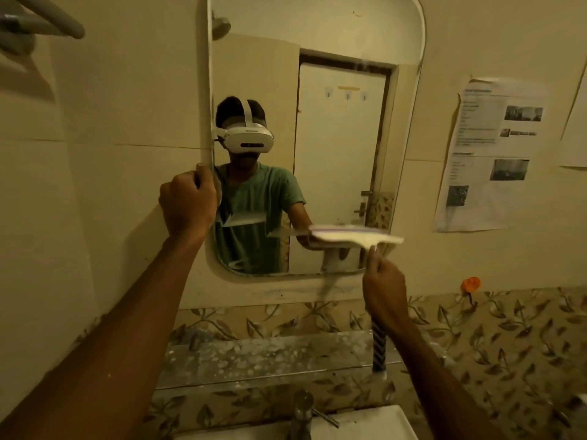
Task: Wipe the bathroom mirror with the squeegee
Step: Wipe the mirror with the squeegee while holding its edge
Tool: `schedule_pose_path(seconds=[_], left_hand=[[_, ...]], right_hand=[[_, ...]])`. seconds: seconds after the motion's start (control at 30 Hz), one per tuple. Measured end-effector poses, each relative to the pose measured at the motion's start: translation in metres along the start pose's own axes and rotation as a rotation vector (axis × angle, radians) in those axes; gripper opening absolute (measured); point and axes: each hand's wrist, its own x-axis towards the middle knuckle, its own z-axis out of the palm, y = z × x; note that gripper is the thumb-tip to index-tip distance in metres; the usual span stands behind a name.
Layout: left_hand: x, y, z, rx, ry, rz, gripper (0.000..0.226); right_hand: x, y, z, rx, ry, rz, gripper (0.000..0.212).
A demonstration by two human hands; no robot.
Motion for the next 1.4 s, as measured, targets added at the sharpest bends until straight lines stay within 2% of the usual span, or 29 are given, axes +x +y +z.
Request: schedule_pose_path(seconds=[0.13, 0.27, 0.4, 0.5, 0.63, 0.7, 0.8, 0.97, 1.17, 1.27, 1.4], left_hand=[[0.000, 0.001, 0.003, 0.030, 0.025, -0.028, 0.048], [-0.003, 0.002, 0.005, 0.065, 0.012, -0.035, 0.045], [-0.003, 0.007, 0.002, 0.087, 0.005, -0.085, 0.045], [0.001, 0.008, -0.002, 0.080, -0.048, -0.123, 0.051], [0.006, 0.004, -0.007, 0.058, -0.102, -0.118, 0.048], [0.006, 0.003, -0.009, 0.053, -0.129, -0.095, 0.048], [0.004, 0.002, -0.011, 0.059, -0.153, -0.033, 0.052], [0.005, -0.001, -0.016, -0.044, -0.218, -0.003, 0.052], [0.013, -0.007, -0.019, -0.166, -0.330, -0.052, 0.051], [0.016, -0.010, -0.023, -0.181, -0.393, -0.042, 0.049], [0.017, -0.008, -0.025, -0.173, -0.429, -0.028, 0.049]], right_hand=[[0.052, -0.029, -0.019, 0.084, 0.080, -0.062, 0.050], [0.012, -0.001, 0.005, 0.100, 0.077, -0.017, 0.043], [-0.013, 0.010, 0.008, 0.027, 0.020, 0.019, 0.050], [0.008, -0.027, -0.002, 0.078, -0.027, -0.044, 0.046], [0.041, -0.096, 0.005, 0.101, 0.013, -0.183, 0.046], [0.035, -0.106, 0.018, 0.112, -0.019, -0.166, 0.046], [-0.008, -0.083, 0.045, 0.124, -0.061, -0.114, 0.047], [-0.056, -0.066, 0.065, 0.070, -0.102, 0.055, 0.049], [0.002, -0.139, 0.053, 0.149, -0.010, -0.157, 0.048], [-0.001, -0.138, 0.067, 0.090, -0.041, -0.124, 0.049], [-0.060, -0.097, 0.092, 0.072, -0.107, -0.030, 0.048]])
